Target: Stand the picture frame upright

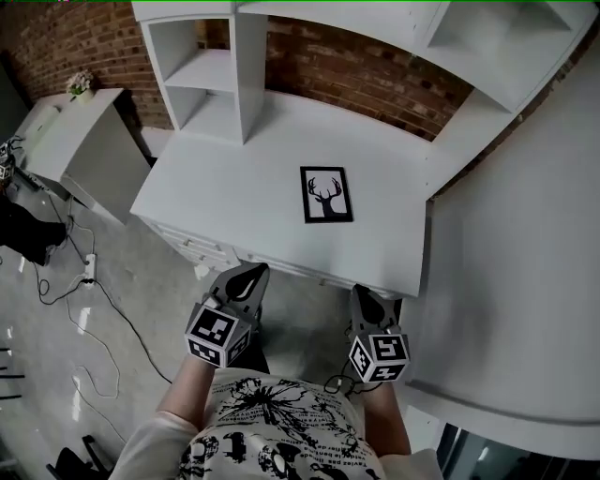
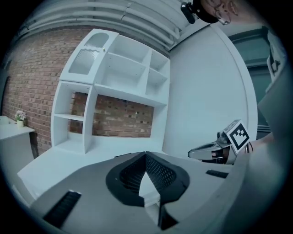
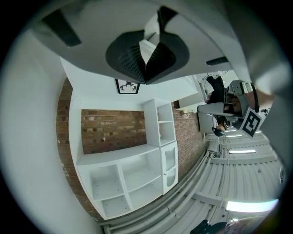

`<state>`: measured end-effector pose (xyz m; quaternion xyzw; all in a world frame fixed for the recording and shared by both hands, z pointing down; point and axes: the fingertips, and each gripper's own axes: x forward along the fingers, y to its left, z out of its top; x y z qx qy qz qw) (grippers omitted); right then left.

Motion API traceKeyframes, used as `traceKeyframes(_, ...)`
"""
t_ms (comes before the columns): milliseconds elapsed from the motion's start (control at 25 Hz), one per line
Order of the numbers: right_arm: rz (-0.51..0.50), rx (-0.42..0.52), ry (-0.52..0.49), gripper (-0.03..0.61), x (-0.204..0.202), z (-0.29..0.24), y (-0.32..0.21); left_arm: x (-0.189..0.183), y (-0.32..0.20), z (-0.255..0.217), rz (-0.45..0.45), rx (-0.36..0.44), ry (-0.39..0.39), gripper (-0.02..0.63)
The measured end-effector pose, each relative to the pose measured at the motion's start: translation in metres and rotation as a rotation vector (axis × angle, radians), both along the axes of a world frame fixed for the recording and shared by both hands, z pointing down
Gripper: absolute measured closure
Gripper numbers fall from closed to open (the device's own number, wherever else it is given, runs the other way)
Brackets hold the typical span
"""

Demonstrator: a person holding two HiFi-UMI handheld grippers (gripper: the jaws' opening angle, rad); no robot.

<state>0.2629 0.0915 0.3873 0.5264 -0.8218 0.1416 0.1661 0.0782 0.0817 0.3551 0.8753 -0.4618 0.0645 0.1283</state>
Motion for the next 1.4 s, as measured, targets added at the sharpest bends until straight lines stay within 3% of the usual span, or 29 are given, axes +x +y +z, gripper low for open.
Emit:
traceKeyframes(240, 0.026, -0.044, 0.038, 0.575, -0.048, 0.015, -0.071, -0.026, -0.079, 0.006, 0.098, 0.013, -0.018, 0.606)
traceKeyframes(520, 0.066, -0.062, 0.149, 0.575, -0.082, 0.031, -0.146, -0.059, -0.156, 0.029, 0.187, -0.002, -0.038, 0.606)
traceKeyframes(800, 0.072, -0.177, 0.168, 0.574, -0.092, 0.082, -0.191, -0.065, -0.204, 0.065, 0.213, -0.078, -0.054, 0.606)
traceKeyframes(960, 0.038, -0.229, 0.227, 0.572, -0.091, 0.112, -0.216, -0.063, -0.217, 0.088, 0.203, -0.135, -0.054, 0.606)
traceKeyframes(1240, -0.081, -0.341, 0.29, 0.416, -0.101, 0.161, -0.25, -0.061, -0.224, 0.12, 0.172, -0.234, -0.036, 0.606)
traceKeyframes(1400, -0.108, -0.406, 0.346, 0.407, -0.103, 0.187, -0.261, -0.064, -0.224, 0.132, 0.159, -0.276, -0.026, 0.606)
